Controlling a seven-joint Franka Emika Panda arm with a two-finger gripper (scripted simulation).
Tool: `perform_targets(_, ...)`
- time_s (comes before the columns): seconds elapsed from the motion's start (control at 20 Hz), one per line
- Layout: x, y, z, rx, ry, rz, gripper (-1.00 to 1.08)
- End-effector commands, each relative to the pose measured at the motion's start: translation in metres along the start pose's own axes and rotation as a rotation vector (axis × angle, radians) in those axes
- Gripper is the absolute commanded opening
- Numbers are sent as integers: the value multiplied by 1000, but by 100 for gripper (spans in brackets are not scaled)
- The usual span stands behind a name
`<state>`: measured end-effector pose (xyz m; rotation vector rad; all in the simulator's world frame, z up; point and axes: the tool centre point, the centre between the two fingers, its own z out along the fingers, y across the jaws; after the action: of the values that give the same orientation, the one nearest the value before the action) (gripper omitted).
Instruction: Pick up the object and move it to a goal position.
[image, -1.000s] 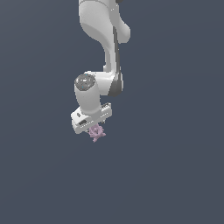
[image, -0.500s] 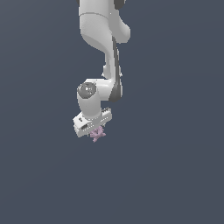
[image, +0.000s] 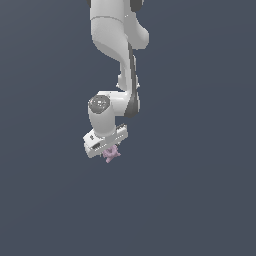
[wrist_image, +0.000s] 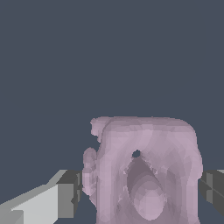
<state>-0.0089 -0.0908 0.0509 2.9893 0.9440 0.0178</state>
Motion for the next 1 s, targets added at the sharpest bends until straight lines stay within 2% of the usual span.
perform_targets(0.0,-3,-3,12,10,-9,1,-100)
perform_targets(0.2,-3,-3,12,10,-9,1,-100)
perform_targets(0.25,-3,4,0,-2,-1,7,-100)
perform_targets(0.55,-1,5,-11,-2,-1,7,-100)
perform_targets(0.95,9,12,-58,0,-2,6,-100)
